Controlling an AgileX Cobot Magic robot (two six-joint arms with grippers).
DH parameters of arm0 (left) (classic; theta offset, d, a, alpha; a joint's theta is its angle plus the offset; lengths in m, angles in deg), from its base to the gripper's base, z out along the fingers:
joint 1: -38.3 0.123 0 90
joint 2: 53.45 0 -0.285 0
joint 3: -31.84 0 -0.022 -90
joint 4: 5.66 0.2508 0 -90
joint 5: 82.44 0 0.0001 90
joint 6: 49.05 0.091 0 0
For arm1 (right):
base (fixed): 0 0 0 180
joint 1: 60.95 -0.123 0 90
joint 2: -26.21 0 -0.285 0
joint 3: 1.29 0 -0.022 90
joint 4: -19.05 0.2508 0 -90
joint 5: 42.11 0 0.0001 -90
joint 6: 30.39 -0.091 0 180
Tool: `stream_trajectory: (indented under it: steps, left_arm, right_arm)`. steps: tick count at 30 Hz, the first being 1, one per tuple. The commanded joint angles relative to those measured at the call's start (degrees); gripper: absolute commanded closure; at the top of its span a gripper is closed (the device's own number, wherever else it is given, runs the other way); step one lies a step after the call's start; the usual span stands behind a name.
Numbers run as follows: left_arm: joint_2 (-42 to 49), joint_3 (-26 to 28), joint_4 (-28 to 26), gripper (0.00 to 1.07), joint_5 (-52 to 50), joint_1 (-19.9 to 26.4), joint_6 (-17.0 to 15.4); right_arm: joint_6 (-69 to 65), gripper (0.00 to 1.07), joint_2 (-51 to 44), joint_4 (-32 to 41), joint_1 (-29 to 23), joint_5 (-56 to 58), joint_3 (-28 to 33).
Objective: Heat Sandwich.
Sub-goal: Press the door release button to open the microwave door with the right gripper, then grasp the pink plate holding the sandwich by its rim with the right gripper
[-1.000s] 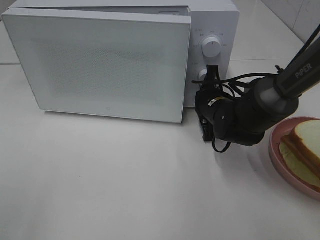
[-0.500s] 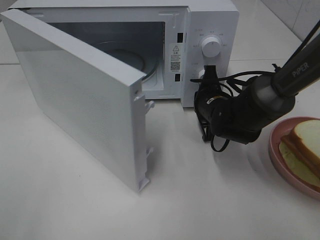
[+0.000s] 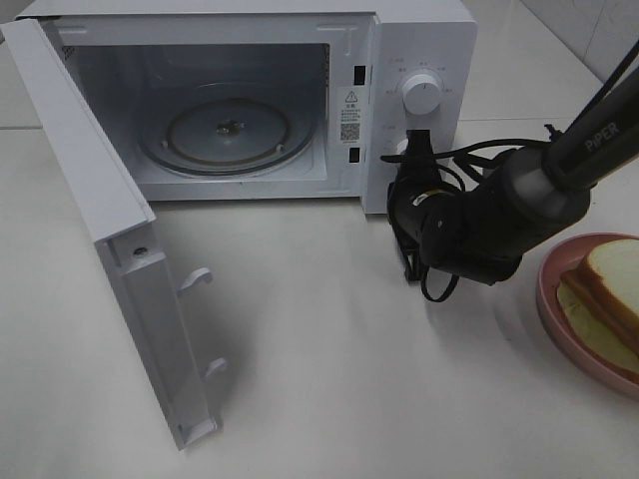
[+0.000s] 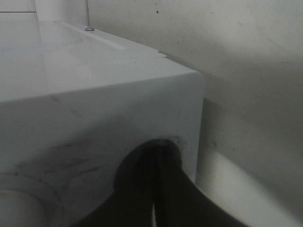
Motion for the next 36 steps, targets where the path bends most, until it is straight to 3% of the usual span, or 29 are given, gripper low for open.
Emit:
stream_trajectory:
  steps: [1, 19, 29, 36]
  left_arm:
    - [1.09, -0.11, -0.34, 0.09, -0.29, -0.29, -0.40]
    - [1.09, -0.11, -0.34, 0.09, -0.29, -0.29, -0.40]
    - [1.09, -0.11, -0.34, 0.09, -0.29, -0.29, -0.40]
    - [1.09, -0.11, -0.34, 0.09, -0.29, -0.29, -0.40]
  right_arm:
    - [1.55, 1.07, -0.63, -5.84, 3.04, -12.32, -6.42]
    - [3.15, 1.07, -5.10, -5.96, 1.66, -0.34, 3.27]
    - [11.46, 1.07, -9.91, -5.90, 1.66, 8.08, 7.22]
    - [25.21, 1.07, -14.44, -6.36, 1.78, 18.85, 9.00]
